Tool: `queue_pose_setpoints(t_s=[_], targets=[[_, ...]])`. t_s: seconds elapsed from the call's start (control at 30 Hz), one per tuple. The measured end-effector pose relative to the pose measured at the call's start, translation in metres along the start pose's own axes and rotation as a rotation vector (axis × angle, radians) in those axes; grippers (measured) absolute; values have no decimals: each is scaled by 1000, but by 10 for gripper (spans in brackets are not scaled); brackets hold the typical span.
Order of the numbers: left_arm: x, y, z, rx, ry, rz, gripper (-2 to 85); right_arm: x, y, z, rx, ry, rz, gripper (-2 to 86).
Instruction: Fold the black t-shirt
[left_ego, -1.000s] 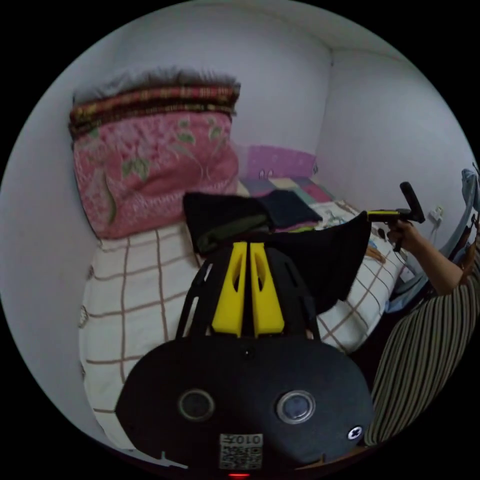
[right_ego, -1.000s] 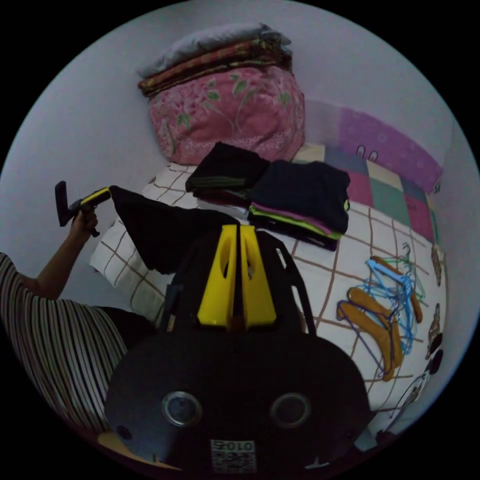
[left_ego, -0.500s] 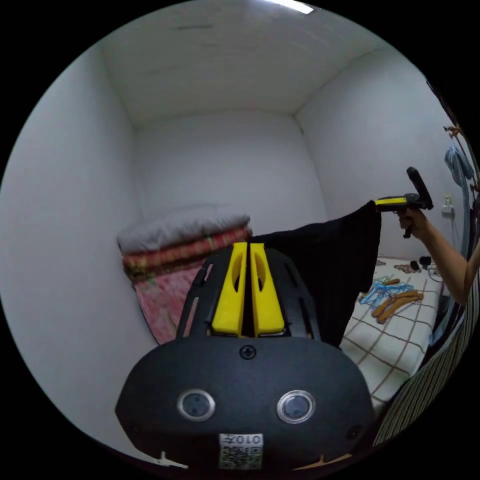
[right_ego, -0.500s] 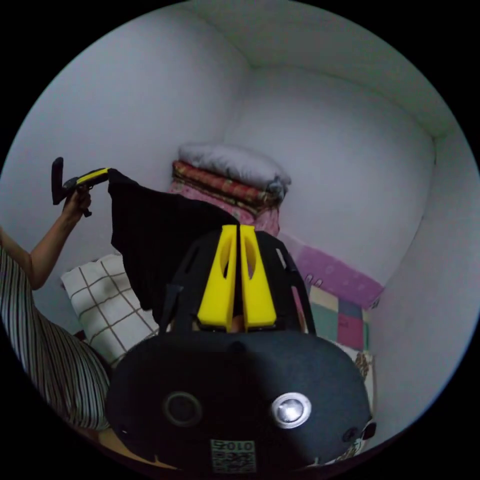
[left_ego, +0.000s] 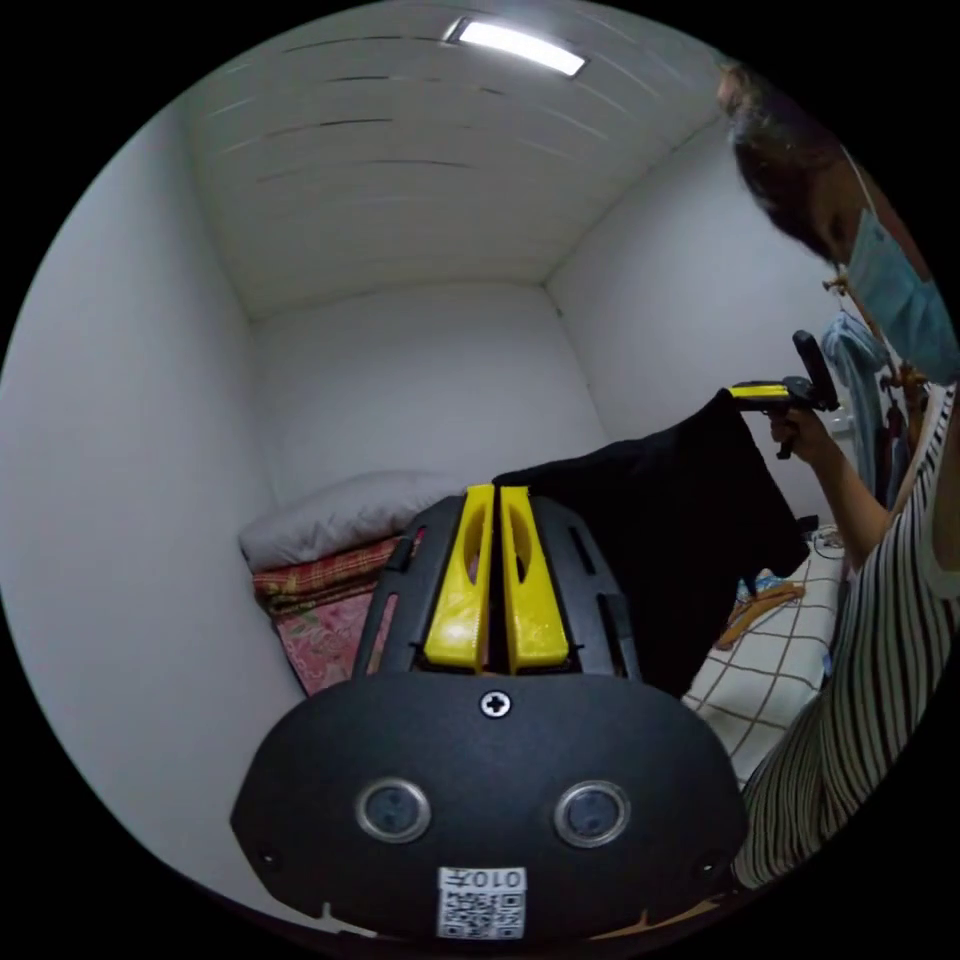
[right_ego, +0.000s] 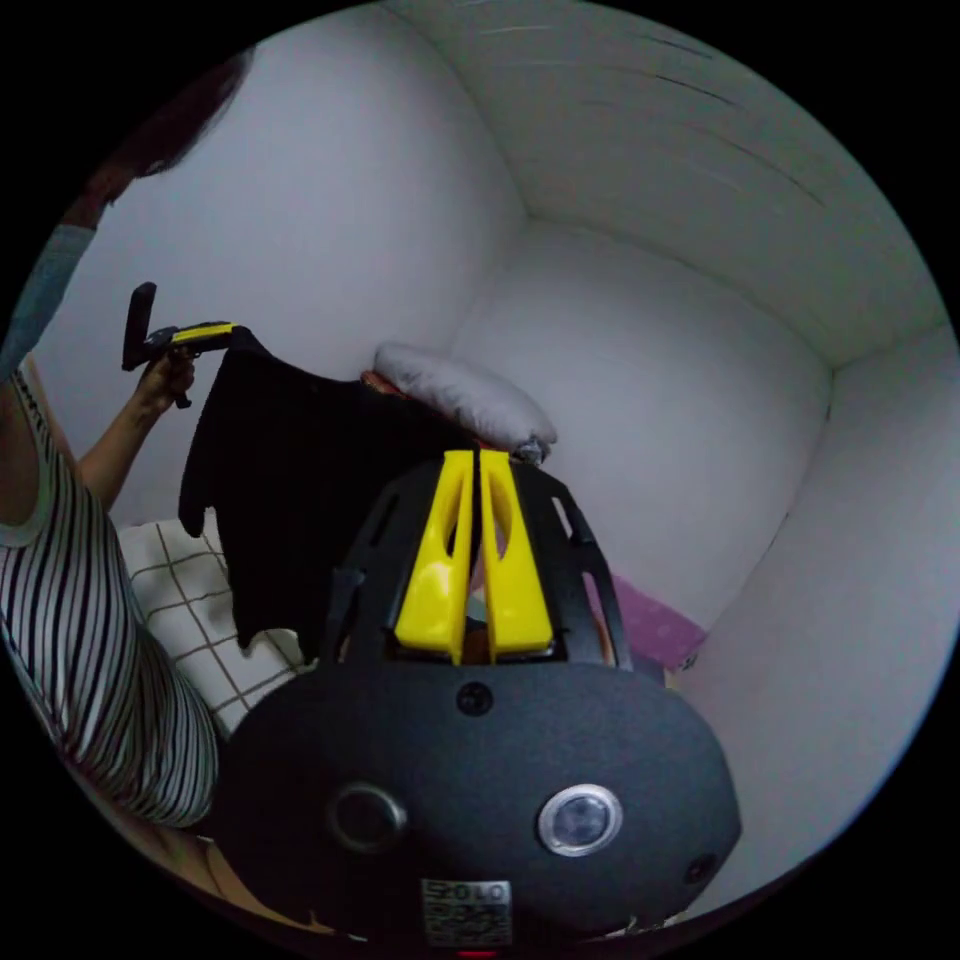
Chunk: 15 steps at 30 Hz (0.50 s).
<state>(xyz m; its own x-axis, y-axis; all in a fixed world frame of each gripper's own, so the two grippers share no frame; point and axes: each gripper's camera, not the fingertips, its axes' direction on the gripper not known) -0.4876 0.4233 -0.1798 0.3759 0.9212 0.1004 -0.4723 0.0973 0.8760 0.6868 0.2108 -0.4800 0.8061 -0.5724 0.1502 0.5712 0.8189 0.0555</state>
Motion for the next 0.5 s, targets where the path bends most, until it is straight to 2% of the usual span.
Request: queue_pose_setpoints(t_s=[0.23,0.5], targets=[[-12,-10,42,-61,35,38,-3,14,4,34,-41,29,-21,30],[-11,54,191,-382,89,19,-4,49,59,171,-233,-118,39,29]])
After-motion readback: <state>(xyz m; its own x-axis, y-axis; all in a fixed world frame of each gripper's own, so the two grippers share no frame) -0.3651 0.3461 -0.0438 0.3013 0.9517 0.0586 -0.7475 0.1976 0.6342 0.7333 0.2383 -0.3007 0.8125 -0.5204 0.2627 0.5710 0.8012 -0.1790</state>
